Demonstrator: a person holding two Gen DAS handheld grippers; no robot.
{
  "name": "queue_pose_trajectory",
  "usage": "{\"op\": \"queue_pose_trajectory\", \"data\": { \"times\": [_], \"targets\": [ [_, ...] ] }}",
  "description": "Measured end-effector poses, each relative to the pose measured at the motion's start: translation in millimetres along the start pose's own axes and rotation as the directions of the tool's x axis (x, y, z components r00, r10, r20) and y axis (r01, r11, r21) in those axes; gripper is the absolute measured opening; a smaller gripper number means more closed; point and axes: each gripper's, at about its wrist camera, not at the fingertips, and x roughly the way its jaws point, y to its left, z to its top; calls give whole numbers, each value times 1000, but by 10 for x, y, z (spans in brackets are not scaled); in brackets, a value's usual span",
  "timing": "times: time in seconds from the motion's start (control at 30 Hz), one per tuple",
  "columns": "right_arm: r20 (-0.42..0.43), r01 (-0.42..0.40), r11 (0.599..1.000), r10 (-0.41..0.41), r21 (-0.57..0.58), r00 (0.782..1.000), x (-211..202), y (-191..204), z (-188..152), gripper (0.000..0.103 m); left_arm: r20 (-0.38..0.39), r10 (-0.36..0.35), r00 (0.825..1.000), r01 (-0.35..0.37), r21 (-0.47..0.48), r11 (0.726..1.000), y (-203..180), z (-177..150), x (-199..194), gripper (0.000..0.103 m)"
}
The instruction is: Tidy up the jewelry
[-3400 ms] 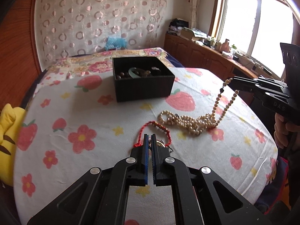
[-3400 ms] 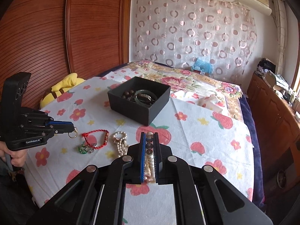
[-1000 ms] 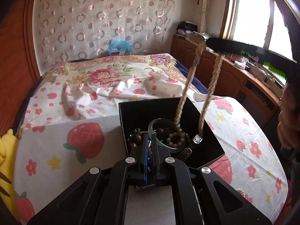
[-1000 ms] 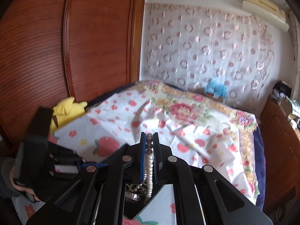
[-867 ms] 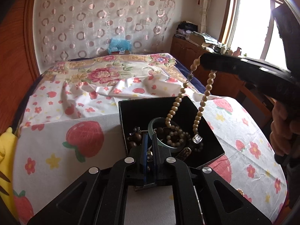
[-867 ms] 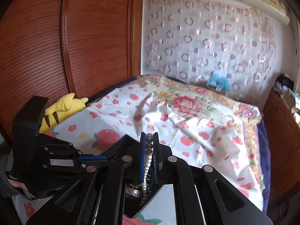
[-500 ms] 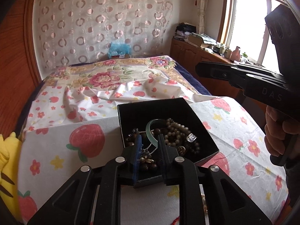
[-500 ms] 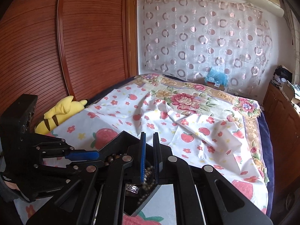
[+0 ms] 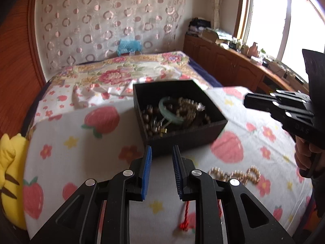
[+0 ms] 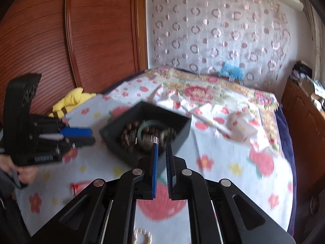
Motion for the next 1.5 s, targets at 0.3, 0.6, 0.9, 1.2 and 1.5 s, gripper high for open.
{"op": "queue_pose_trajectory", "data": {
  "times": [0.3, 0.6, 0.9, 1.2, 1.5],
  "targets": [
    [-135, 23, 998, -16, 52, 991, 81, -8, -621, 10, -68, -15, 998, 16, 18, 1000, -69, -213, 117, 19],
    [-181, 21, 999, -12, 49, 983, 68, 108, -798, 22, -107, -15, 994, 21, 56, 998, -184, -321, 189, 21],
    [-204, 38, 999, -35, 14, 978, 55, 178, -886, 22, -119, -31, 992, 43, 96, 994, -295, -369, 147, 31],
    [-199, 56, 998, -53, 10, 978, 55, 197, -886, 22, -149, -24, 989, 40, 105, 994, -316, -442, 148, 32],
    [-178, 61, 998, -57, 18, 982, 36, 184, -921, 21, -129, -8, 992, 26, 137, 990, -355, -464, 168, 22]
  ]
}}
